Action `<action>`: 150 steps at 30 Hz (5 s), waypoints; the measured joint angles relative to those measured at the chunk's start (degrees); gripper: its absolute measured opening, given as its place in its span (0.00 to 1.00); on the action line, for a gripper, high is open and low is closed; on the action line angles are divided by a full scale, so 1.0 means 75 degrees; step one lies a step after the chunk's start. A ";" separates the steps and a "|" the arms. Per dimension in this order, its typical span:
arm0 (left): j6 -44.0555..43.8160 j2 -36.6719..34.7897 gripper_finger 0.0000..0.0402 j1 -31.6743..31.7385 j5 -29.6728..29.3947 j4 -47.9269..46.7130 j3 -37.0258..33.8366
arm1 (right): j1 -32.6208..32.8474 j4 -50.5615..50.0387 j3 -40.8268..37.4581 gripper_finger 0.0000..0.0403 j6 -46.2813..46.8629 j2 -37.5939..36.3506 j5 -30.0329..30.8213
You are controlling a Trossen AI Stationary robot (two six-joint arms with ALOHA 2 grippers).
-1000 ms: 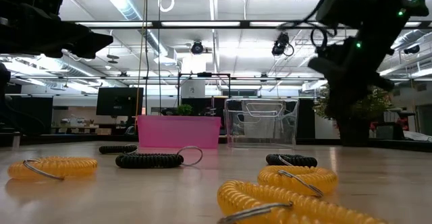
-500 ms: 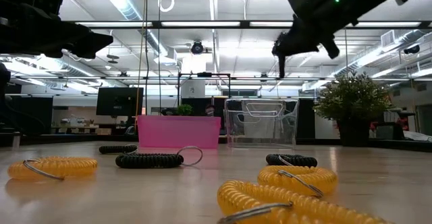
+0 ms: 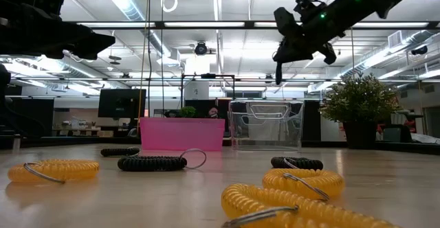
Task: Sort spring keychains
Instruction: Put the black spring keychain into the transparent bin
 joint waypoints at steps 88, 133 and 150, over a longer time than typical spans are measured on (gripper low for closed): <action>0.0000 0.0001 0.74 0.0000 0.0002 0.0000 -0.0001 | 0.3362 -0.0079 0.4102 0.39 -0.0175 0.0456 -0.0317; 0.0003 0.0001 0.74 0.0000 0.0002 0.0000 -0.0001 | 0.2574 -0.9650 0.8073 0.39 0.6015 0.7714 -0.5900; 0.0000 -0.0001 0.74 0.0000 0.0002 0.0000 0.0001 | 0.2774 -0.9510 0.8032 0.39 0.5369 0.7927 -0.5087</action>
